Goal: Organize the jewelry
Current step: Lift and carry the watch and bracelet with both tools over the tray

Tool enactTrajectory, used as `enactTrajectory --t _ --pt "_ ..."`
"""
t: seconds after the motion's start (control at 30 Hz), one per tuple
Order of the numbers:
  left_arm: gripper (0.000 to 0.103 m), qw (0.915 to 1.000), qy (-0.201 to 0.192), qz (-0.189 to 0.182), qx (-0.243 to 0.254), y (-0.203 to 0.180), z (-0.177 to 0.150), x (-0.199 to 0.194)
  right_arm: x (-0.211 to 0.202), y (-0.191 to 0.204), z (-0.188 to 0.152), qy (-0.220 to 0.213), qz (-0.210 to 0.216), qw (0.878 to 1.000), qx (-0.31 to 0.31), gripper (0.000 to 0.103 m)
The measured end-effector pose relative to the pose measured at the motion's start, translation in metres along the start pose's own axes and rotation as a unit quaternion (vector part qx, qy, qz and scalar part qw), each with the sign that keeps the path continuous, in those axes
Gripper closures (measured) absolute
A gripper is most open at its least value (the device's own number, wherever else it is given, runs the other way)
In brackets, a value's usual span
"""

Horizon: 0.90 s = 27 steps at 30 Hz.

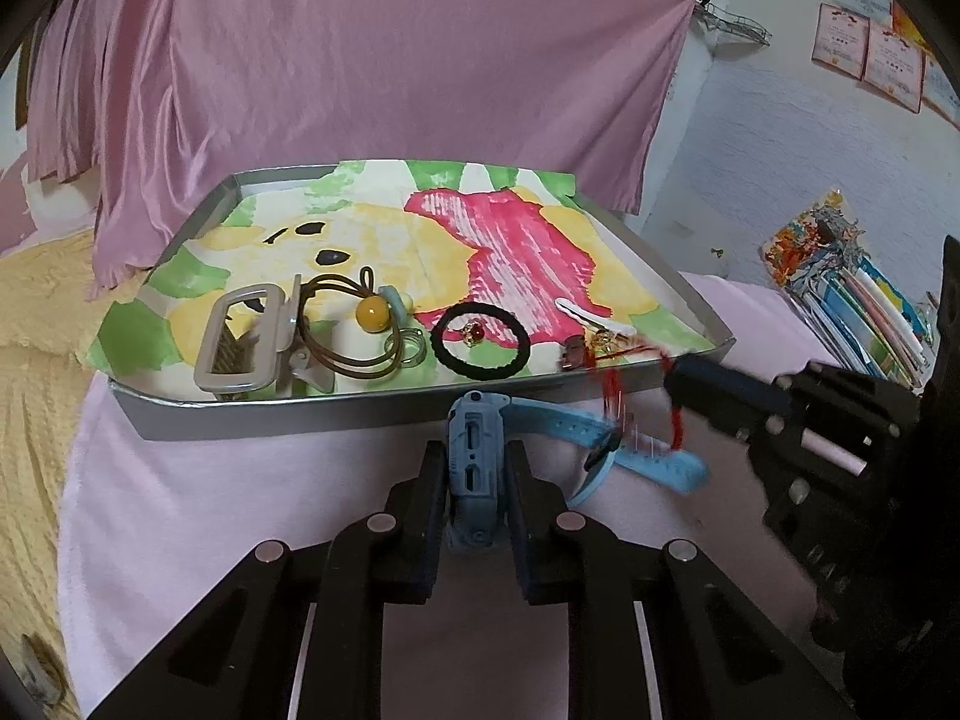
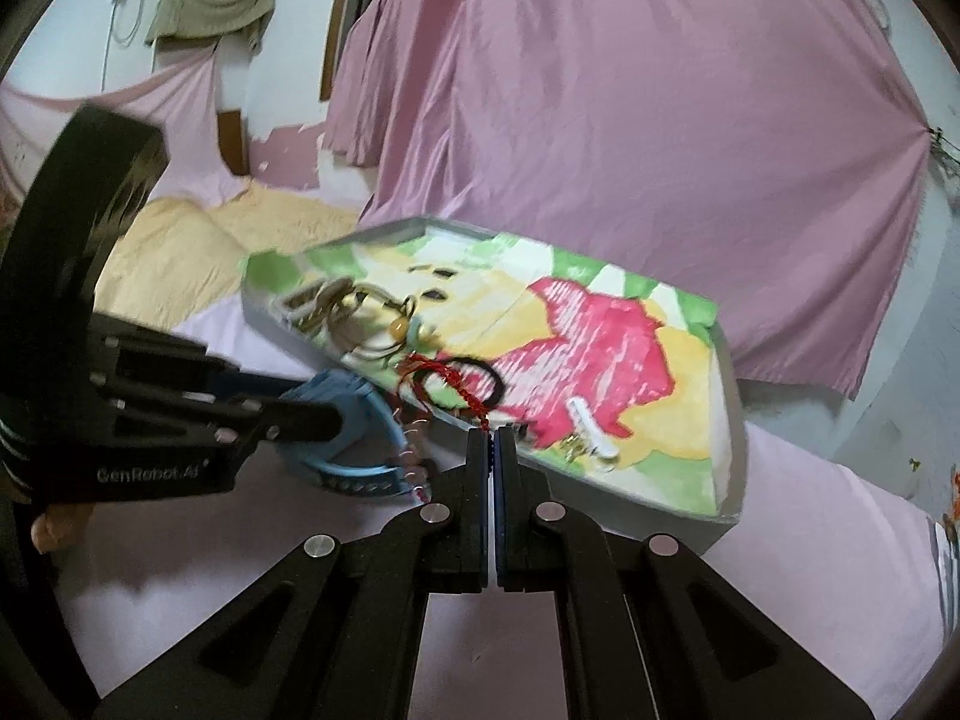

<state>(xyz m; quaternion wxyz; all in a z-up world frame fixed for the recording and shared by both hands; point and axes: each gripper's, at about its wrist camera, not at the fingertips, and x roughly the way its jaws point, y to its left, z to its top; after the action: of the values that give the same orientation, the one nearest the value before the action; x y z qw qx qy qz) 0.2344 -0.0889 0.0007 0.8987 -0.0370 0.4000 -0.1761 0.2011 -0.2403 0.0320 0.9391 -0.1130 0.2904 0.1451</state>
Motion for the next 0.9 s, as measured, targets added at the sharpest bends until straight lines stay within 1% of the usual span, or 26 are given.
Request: enactTrajectory --t 0.2,0.4,0.53,0.77,0.9 --pt "0.086 0.9999 -0.014 0.007 -0.002 -0.001 -0.002 -0.007 -0.006 -0.014 0.005 -0.023 -0.015 0.999 0.025 0.101" --pt "0.086 0.9992 -0.039 0.01 -0.002 -0.003 0.005 -0.02 -0.007 -0.025 0.01 -0.041 -0.028 0.998 0.043 0.101" --pt "0.086 0.9985 -0.054 0.01 -0.008 -0.002 0.015 -0.025 -0.004 -0.033 0.02 -0.057 -0.033 0.996 0.056 0.101" --pt "0.086 0.9969 -0.077 0.007 -0.014 -0.002 0.033 -0.03 0.005 -0.036 0.029 -0.072 -0.034 0.994 0.07 0.101" --pt "0.086 0.9953 -0.094 0.017 -0.015 0.0 0.051 -0.025 0.016 -0.043 0.033 -0.076 -0.034 0.993 0.09 0.101"
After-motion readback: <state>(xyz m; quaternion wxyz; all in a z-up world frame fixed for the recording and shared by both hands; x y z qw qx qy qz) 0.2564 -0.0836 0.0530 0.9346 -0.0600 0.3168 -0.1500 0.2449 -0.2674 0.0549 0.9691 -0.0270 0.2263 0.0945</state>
